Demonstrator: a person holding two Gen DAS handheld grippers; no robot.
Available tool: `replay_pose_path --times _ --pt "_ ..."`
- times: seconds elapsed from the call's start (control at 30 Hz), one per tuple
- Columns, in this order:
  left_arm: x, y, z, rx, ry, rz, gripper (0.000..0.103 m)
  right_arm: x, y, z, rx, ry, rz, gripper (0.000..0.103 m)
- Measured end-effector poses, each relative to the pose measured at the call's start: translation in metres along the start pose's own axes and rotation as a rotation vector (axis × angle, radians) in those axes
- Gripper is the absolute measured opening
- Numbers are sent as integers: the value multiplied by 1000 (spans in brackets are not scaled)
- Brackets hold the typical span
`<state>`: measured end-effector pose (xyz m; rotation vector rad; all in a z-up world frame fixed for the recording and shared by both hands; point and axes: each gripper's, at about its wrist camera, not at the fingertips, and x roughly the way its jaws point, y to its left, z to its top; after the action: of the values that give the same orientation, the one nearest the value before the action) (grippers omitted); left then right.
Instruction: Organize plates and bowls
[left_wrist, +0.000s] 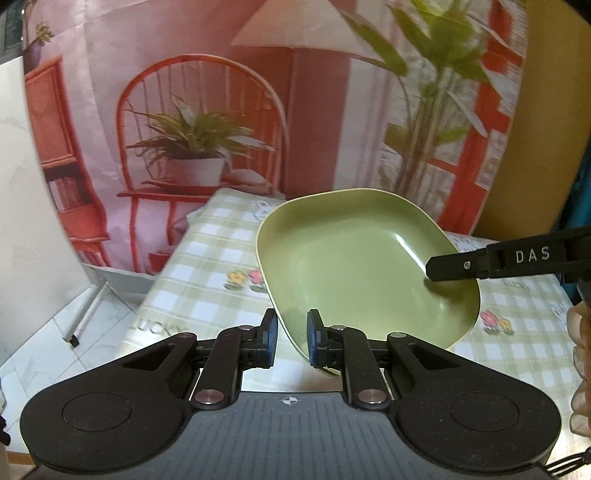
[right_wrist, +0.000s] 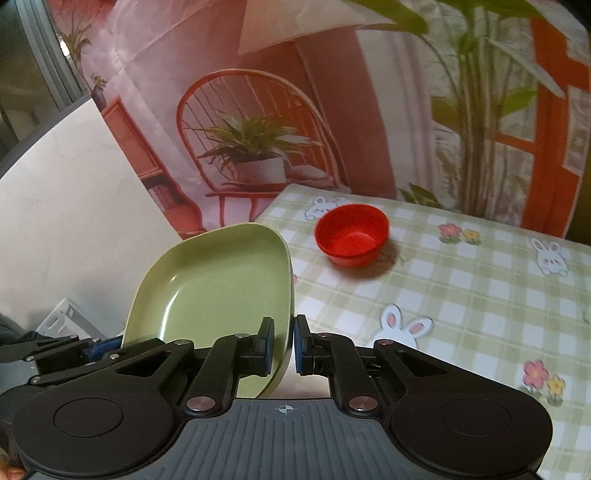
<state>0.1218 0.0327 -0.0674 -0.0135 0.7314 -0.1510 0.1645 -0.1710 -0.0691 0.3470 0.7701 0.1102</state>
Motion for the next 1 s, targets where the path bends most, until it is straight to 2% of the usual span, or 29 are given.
replay_pose_path --times 0.4,1.0 --pt "4 -24 -40 -3 87 -108 18 -24 -30 -40 18 47 -39 11" --pt "19 -42 -73 25 126 -112 17 -14 -53 -81 54 141 -86 13"
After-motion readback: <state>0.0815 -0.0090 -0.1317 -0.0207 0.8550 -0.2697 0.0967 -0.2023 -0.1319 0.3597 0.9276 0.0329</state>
